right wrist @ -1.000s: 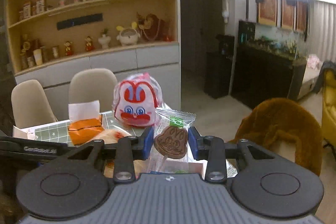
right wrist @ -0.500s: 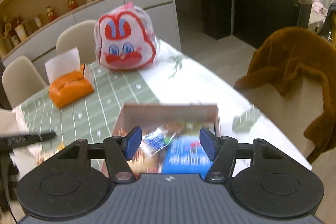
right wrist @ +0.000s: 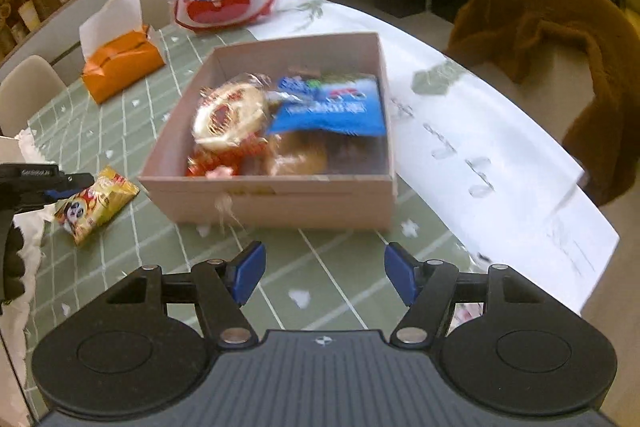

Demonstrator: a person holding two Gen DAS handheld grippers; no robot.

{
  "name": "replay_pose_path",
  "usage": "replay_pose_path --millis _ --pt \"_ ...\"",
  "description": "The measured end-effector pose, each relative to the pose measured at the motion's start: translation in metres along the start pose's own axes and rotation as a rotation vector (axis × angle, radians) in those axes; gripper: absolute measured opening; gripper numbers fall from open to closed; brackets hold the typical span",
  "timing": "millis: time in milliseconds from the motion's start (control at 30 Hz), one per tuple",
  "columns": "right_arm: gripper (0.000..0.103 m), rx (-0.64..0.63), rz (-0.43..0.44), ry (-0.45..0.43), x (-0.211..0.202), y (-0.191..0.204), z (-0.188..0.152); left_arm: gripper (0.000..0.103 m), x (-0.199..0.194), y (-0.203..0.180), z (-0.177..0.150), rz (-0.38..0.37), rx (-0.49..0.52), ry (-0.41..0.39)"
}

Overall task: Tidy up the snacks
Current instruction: 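Grasp the yellow panda-print snack bag with the left gripper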

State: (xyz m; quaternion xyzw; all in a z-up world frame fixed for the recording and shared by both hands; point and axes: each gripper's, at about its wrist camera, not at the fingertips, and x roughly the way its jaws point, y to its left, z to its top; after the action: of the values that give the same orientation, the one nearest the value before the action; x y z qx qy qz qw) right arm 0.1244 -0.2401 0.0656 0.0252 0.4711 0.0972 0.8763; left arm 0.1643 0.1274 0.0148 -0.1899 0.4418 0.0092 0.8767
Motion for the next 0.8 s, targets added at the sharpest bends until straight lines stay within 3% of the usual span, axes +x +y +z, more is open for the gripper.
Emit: replay_pose_path --millis 200,367,633,700,733,800 --pt "0.067 0.002 0.013 0.008 0.001 0.001 -0.012 0.028 -0.011 -0.030 -0.043 -0.034 0.042 0.019" --pt "0.067 0.000 0.070 0.058 0.010 0.019 -0.023 0.028 -0.018 -0.046 -0.068 -0.091 0.014 0.056" --pt "0.064 -0.058 0.184 0.100 0.021 0.065 -0.043 0.028 -0.016 -0.063 -0.081 -0.201 -0.022 0.133" --pt "0.057 -0.091 0.175 0.109 0.026 0.075 -0.046 0.032 -0.019 -0.067 -0.082 -0.227 -0.018 0.149" --pt "0.056 -0.096 0.169 0.106 0.028 0.077 -0.048 0.040 -0.022 -0.069 -0.083 -0.229 -0.008 0.152" --pt "0.056 -0.100 0.167 0.096 0.027 0.078 -0.049 0.044 -0.026 -0.071 -0.084 -0.240 0.005 0.165"
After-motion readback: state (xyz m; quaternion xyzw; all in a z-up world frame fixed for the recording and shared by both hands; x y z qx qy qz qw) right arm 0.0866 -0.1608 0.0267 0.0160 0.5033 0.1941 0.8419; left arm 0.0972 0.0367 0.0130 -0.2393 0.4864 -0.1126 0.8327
